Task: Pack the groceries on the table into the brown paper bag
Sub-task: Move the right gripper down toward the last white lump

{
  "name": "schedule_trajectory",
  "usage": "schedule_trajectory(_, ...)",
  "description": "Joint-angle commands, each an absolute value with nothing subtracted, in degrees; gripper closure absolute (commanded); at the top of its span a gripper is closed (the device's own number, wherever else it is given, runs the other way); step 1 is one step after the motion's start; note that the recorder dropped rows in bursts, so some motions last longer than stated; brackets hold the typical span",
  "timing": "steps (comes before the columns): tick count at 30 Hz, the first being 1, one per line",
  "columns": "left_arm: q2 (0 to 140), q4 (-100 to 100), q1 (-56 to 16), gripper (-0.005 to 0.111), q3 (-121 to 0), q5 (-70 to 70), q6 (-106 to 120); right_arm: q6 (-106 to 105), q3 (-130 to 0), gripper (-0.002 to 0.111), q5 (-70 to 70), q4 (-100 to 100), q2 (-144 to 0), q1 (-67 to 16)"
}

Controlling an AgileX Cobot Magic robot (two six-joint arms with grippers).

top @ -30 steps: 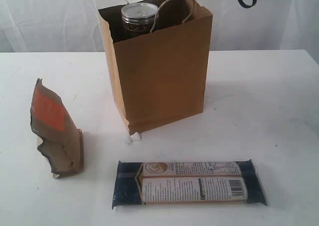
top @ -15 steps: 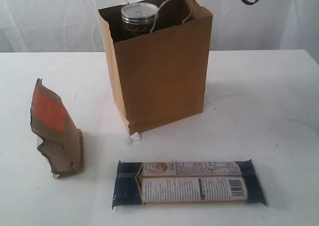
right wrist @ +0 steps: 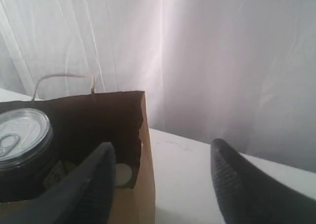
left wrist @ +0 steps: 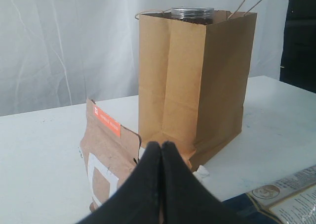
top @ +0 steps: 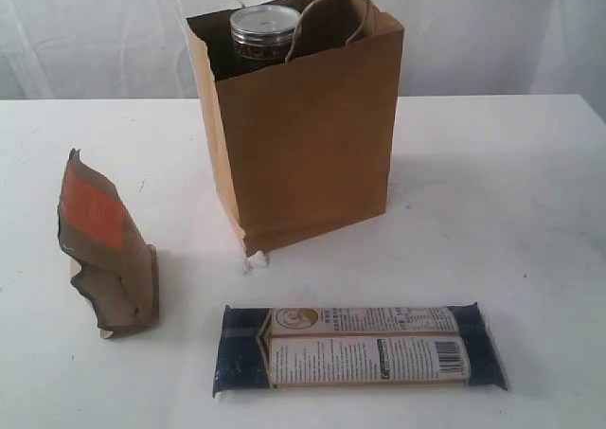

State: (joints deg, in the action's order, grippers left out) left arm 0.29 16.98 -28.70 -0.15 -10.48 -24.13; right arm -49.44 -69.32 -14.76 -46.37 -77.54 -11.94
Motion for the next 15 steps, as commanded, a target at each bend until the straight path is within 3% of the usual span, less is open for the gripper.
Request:
schedule_trajectory(1, 0.0, 17.15, -28.67, 0.107, 0.0, -10.9, -24.05, -50.81, -65.35, 0.054, -16.11, -46.47, -68.56, -11.42)
schedule_trajectory(10, 0.0, 17.15, -28.67, 0.107, 0.0, -10.9, -24.05, -34.13, -46.94, 0.054, -25.51, -36.43, -54.86, -11.32)
schedule_trajectory(15, 0.0, 17.15, -28.67, 0.107, 0.0, -10.9, -24.05, -34.01, -38.91, 0.054, -30.38, -37.4, -56.02, -13.71)
